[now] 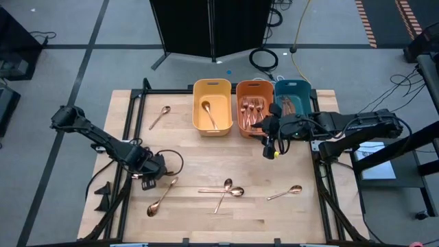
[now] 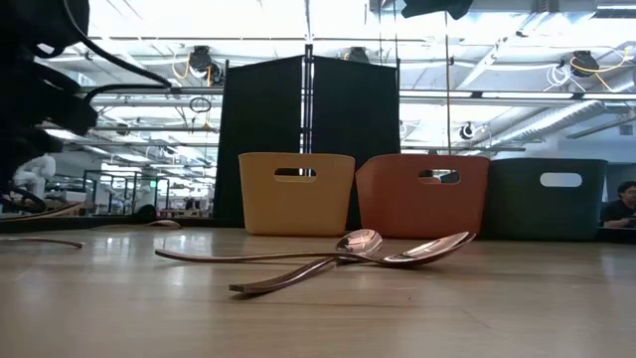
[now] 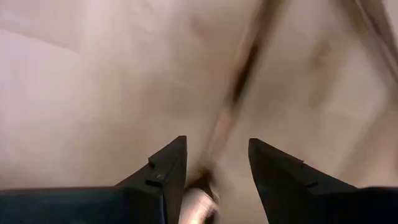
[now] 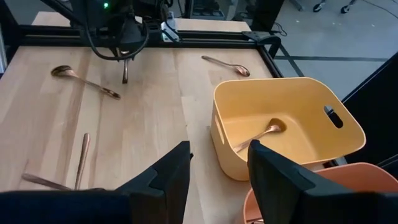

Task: Sort silverware
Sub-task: Put the copper spoon into the yellow bin

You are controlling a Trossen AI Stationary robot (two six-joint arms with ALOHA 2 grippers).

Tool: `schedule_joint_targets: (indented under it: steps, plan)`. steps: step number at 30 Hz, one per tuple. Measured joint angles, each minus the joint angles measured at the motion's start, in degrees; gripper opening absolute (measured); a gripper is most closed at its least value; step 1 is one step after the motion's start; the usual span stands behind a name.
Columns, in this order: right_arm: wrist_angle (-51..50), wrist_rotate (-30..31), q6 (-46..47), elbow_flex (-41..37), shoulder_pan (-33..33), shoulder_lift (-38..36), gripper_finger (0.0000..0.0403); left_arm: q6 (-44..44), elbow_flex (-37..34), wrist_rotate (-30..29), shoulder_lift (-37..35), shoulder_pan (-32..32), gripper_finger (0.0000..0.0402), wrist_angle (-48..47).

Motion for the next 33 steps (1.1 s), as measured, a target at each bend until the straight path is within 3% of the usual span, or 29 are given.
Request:
schedule_joint_targets:
  steps: [4, 8, 16, 19, 25, 28, 33]
  plan:
    - [0.0, 0.0, 0.8, 0.0, 0.0, 0.0, 0.0148, -0.1, -0.7, -4.3, 0.0, 0.0, 0.0171, 2.0]
    - [-0.1, -0.2, 1.1, 0.0, 0.0, 0.0, 0.0148, 0.0, -3.6, -1.9, 0.0, -0.6, 0.0171, 6.6]
    - [-0.4, -0.1, 1.9, 0.0, 0.0, 0.0, 0.0148, 0.1, -7.5, -0.4, -0.1, -1.1, 0.0167, 7.0]
    - [-0.3, 0.1, 1.5, 0.0, -0.2, 0.0, 0.0148, 1.5, -7.5, -0.6, -0.1, -1.1, 0.0135, 7.5]
    - [-0.8, 0.3, 2.0, 0.0, -1.2, -0.3, 0.0148, 6.5, -6.0, -2.1, 0.2, -1.2, 0.0015, 11.2]
    - [-2.4, 0.3, 4.2, 0.0, -1.6, -1.1, 0.0148, 11.8, -2.2, -5.1, 0.0, -0.9, 0.0012, 28.0]
    - [-4.7, 2.2, 8.8, 0.0, -2.2, -2.8, 0.0148, 22.6, -1.0, -11.7, 1.3, 1.3, 0.0005, 42.6]
